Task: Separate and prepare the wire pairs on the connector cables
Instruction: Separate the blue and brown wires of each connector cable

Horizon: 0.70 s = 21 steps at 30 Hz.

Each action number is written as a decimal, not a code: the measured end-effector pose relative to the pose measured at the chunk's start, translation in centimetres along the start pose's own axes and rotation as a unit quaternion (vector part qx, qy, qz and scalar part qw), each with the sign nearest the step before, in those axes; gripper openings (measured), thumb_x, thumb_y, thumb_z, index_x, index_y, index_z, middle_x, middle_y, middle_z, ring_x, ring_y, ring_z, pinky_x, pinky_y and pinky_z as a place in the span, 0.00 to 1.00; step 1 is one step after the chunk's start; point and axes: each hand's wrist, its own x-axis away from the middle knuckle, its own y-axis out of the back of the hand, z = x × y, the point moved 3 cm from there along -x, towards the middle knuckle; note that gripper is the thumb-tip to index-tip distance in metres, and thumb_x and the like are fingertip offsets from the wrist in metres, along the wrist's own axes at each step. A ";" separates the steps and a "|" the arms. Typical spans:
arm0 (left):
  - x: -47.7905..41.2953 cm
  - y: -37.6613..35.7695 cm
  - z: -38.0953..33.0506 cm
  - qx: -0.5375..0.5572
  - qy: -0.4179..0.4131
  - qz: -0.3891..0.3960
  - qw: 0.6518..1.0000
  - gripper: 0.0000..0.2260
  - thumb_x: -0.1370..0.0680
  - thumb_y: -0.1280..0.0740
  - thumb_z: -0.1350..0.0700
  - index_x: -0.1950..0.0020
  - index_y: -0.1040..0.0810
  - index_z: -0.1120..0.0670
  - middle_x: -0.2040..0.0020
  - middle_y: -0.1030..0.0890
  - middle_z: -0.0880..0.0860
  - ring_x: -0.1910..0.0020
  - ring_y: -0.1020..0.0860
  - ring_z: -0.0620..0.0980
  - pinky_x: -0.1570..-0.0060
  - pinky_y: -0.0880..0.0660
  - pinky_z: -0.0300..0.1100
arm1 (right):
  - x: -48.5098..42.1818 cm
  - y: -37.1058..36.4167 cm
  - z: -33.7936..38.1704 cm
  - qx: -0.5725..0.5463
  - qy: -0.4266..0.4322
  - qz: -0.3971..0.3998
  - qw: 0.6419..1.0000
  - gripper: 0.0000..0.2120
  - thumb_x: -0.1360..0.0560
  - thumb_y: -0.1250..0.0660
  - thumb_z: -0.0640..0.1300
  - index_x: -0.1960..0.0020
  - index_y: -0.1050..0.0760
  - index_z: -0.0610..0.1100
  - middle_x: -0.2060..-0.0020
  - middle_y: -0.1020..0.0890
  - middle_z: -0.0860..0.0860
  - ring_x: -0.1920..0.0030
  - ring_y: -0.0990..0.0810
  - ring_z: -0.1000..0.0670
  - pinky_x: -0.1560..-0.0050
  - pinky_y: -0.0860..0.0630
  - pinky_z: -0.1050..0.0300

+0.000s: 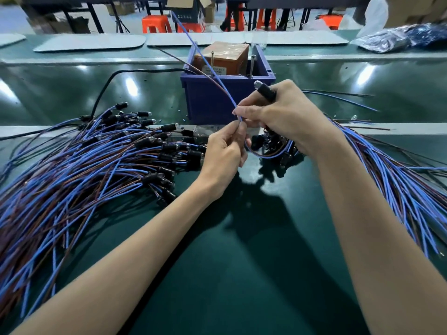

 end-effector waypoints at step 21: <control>-0.3 1.0 -0.3 0.001 0.020 -0.142 0.990 0.10 0.18 0.41 0.61 0.40 0.29 0.49 0.76 0.25 0.45 0.79 0.34 0.41 0.78 0.36 0.33 | -0.3 0.4 -0.4 -0.097 -0.035 -0.125 0.987 0.06 0.23 0.46 0.36 0.58 0.34 0.42 0.72 0.17 0.44 0.73 0.17 0.45 0.80 0.33 0.70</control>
